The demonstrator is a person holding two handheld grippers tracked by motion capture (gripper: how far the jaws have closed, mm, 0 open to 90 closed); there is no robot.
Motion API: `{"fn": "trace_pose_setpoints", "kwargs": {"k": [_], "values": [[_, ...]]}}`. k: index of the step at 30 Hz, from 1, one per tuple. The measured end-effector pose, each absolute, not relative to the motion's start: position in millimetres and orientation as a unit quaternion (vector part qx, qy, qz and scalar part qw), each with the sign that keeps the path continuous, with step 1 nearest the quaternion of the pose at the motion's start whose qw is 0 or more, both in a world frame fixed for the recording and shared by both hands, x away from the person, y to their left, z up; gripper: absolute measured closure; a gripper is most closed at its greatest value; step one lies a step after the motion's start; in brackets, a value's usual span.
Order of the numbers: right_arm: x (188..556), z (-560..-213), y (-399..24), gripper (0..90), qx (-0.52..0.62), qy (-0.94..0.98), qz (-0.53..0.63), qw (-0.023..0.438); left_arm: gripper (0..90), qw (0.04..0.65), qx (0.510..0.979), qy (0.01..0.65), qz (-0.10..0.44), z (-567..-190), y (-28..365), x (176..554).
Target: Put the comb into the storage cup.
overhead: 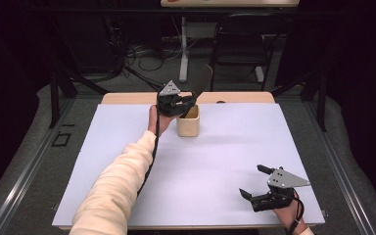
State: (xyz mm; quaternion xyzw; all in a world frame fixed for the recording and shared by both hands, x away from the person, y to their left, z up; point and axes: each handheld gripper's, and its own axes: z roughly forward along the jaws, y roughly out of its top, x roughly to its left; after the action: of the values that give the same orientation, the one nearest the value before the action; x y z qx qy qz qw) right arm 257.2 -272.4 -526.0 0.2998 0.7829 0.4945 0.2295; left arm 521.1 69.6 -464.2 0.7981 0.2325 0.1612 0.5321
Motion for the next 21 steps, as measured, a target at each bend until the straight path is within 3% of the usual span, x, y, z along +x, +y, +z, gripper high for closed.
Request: {"fn": "trace_pose_setpoints", "kwargs": {"k": [21], "values": [[257.5, -526.3, -272.3, 0.0, 0.3, 0.784, 0.493, 0.23, 72.4, 0.519, 0.811, 0.223, 0.155, -468.4, 65.1, 520.1]]}}
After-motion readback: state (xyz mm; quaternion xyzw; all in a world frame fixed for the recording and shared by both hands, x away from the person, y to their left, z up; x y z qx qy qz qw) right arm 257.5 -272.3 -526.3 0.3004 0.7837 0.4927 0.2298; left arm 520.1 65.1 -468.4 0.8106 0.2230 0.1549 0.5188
